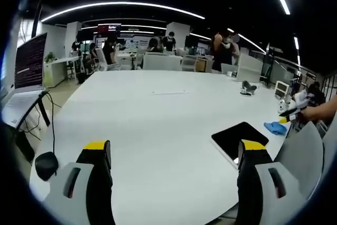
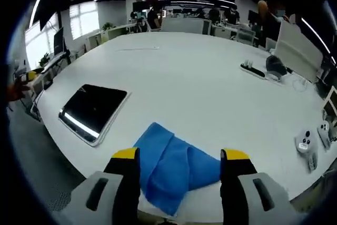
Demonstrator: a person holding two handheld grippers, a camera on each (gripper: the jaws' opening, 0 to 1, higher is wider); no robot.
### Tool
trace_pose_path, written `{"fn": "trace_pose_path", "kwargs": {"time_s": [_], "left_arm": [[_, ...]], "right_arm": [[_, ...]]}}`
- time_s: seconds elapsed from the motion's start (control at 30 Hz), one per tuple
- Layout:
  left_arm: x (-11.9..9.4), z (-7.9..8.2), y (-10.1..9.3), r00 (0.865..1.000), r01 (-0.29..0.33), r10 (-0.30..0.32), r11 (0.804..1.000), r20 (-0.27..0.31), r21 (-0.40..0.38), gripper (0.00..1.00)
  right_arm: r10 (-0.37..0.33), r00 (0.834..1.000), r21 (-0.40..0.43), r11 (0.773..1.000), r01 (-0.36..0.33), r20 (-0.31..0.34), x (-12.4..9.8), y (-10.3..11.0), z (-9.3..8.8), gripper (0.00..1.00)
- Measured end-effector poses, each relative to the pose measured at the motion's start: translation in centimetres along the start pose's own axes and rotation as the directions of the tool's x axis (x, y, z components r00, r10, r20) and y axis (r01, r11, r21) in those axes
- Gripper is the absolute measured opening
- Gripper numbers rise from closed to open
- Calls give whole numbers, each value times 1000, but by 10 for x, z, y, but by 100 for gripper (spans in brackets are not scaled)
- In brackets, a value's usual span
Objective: Wipe the mirror surface with the cleaning cloth until all visible marks leave the cleaned area.
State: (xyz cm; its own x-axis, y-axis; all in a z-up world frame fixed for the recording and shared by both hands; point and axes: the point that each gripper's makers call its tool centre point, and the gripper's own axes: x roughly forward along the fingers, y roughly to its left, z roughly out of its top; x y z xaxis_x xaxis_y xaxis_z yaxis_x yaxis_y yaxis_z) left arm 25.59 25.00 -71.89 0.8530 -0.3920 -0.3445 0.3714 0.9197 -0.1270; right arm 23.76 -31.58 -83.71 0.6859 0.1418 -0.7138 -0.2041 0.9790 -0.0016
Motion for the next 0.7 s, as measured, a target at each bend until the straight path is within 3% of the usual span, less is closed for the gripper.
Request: {"fn": "trace_pose_path", "kwargs": {"time_s": [0.13,0.43,0.53,0.6,0.7], "left_arm": [[0,-1,3,1000,0,0,1000,-6,9,99],[-1,0,10,1000,-15,15,1000,1,3,99],[-1,-3,10,1000,-17,17,1000,-7,3,99],[0,-3,10,1000,-17,17,1000,-5,3,99],[1,-6,11,1000,-22,22,1000,-12,-1,99]], "right_arm": [[9,995,-66,998,-15,-104,11,9,-17,47],[-5,987,-43,999,-2,-163,21,17,-31,38],[-6,986,-51,999,-3,-166,24,16,-27,35],[0,986,-101,995,-17,-167,27,19,-25,29],[6,985,-103,994,-24,-171,29,27,-24,19]]}}
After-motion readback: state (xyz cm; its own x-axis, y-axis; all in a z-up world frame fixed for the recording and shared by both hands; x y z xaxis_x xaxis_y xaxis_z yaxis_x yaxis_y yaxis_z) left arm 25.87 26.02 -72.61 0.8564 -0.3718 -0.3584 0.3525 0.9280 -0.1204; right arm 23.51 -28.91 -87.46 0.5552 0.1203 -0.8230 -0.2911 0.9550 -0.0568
